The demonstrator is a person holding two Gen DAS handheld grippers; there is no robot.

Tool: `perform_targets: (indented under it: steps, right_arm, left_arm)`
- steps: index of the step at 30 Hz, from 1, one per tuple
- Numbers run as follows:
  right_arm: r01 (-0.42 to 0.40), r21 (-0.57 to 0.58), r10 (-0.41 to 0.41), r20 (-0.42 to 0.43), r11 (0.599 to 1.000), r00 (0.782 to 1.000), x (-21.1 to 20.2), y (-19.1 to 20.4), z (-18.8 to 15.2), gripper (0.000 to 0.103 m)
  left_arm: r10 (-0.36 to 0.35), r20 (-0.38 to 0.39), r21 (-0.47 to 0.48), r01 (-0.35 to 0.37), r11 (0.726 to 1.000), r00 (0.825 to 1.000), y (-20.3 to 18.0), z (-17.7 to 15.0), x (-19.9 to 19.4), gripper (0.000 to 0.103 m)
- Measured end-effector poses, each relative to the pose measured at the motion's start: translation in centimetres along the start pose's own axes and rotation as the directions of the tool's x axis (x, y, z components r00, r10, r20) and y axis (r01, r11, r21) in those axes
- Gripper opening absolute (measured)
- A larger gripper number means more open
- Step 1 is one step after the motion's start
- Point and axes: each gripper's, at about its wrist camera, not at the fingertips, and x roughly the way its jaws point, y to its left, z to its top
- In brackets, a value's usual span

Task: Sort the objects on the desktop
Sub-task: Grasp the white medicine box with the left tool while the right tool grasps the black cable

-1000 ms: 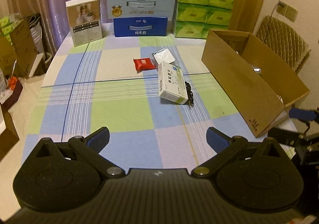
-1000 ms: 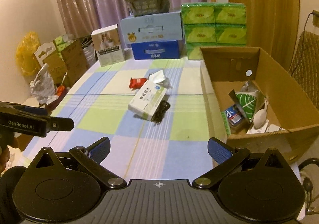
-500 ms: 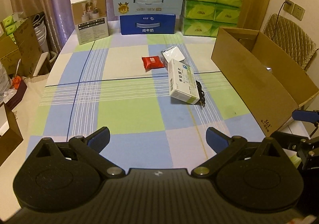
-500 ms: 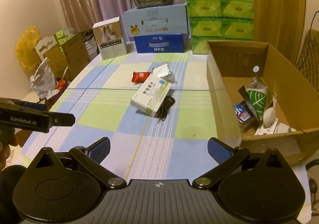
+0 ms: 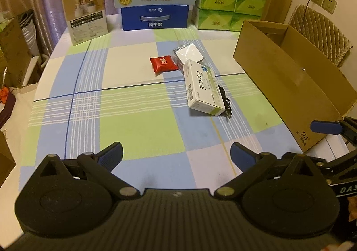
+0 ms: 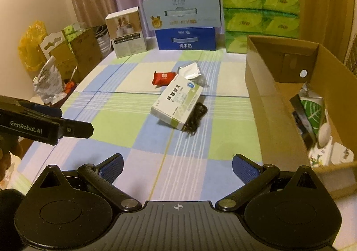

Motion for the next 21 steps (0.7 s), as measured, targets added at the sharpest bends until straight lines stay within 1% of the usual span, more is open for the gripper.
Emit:
perform_targets:
  steps: [2,7,12,14,15,17,19,21]
  right_arm:
    - [0.007,-0.004,-0.007,0.0,1.0,1.0,0.9,-0.1,0.2,0.101]
    - [0.008,-0.012,-0.008,-0.011,1.0,1.0,3.4,-0.7,0.8,0.101]
    - [0.003,-0.014,-0.004,-0.031,1.0,1.0,5.7,-1.4,1.3,0.1]
    - [0.001,-0.015,-0.002,-0.038,1.0,0.999,6.6,-1.8,1.5,0.097]
    - [-0.001,-0.013,0.001,-0.042,1.0,0.999,7.0,-1.9,1.5,0.094]
    - [-0.003,-0.011,0.003,-0.054,1.0,0.999,7.8,-2.3,1.6,0.091]
    - [-0.004,-0.008,0.003,-0.063,1.0,0.998,8.5,-2.7,1.6,0.085]
    - [-0.007,-0.002,0.007,-0.072,1.0,0.997,9.2,-3.1,1.6,0.082]
  left_arm:
    - [-0.014,-0.011,0.0,0.014,1.0,1.0,0.3,0.4,0.7,0.101]
    - [-0.021,-0.034,0.011,0.022,1.0,0.999,0.9,1.9,3.1,0.101]
    - [-0.051,-0.045,0.036,0.052,0.998,0.998,0.6,3.4,5.5,0.101]
    - [-0.061,-0.048,0.048,0.063,0.997,0.997,0.4,4.0,6.4,0.101]
    - [-0.068,-0.053,0.054,0.07,0.996,0.996,0.3,4.3,6.9,0.101]
    - [-0.075,-0.063,0.064,0.079,0.995,0.995,0.0,4.9,7.9,0.1]
    - [-0.08,-0.069,0.085,0.086,0.993,0.994,-0.5,5.5,8.7,0.1]
    - [-0.081,-0.074,0.106,0.089,0.99,0.994,-1.0,6.2,9.6,0.1]
